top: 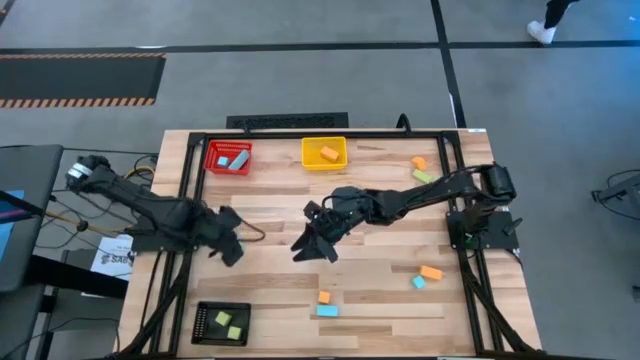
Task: Sort & place blocks by color
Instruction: Put the wooden blue block into the red bin
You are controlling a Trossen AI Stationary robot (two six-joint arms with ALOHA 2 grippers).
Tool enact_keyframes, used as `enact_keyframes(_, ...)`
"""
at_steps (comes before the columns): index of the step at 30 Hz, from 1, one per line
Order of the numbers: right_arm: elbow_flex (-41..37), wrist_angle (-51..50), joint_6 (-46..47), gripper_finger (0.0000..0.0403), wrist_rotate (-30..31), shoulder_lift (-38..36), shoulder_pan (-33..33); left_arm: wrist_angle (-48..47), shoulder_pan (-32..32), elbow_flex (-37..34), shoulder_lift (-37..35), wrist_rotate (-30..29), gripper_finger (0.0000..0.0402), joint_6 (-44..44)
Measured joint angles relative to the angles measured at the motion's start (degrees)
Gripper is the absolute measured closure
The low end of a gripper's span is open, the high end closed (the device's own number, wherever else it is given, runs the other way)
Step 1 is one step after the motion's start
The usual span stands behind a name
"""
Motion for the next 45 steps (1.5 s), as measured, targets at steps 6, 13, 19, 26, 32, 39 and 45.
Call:
enact_keyframes(6, 0.00, -9.29, -4.38, 0.0138, 4.80, -4.22, -0.10, -1.46, 10.91, 0.00, 6.27, 5.22, 0.0086, 6.18)
enact_keyframes(13, 0.00, -11.76, -4.43, 0.0138, 5.18, -4.52, 0.16, -0.15, 14.33, 0.00, 16.06, 7.55, 0.0086, 14.88)
enact_keyframes(19, 0.02, -13.25, -4.35, 0.0138, 5.30, -3.96, 1.42, 4.62, 14.03, -0.02, 22.94, 10.49, 0.0086, 20.01)
enact_keyframes(26, 0.02, -13.96, -4.26, 0.0138, 5.30, -3.98, 2.13, 5.79, 13.77, -0.08, 28.22, 13.81, 0.0086, 22.48)
enact_keyframes(32, 0.02, -14.46, -4.26, 0.0138, 5.30, -3.96, 2.17, 7.59, 12.74, -2.73, 28.77, 17.14, 0.0115, 21.92)
enact_keyframes(39, 0.02, -14.47, -4.29, 0.0138, 5.77, -3.97, 2.06, 7.72, 12.54, -3.04, 28.49, 16.90, 0.0210, 21.87)
enact_keyframes(45, 0.02, -14.67, -4.26, 0.0138, 6.83, -3.98, 2.02, 7.34, 12.49, -2.04, 28.50, 15.04, 0.0310, 23.28)
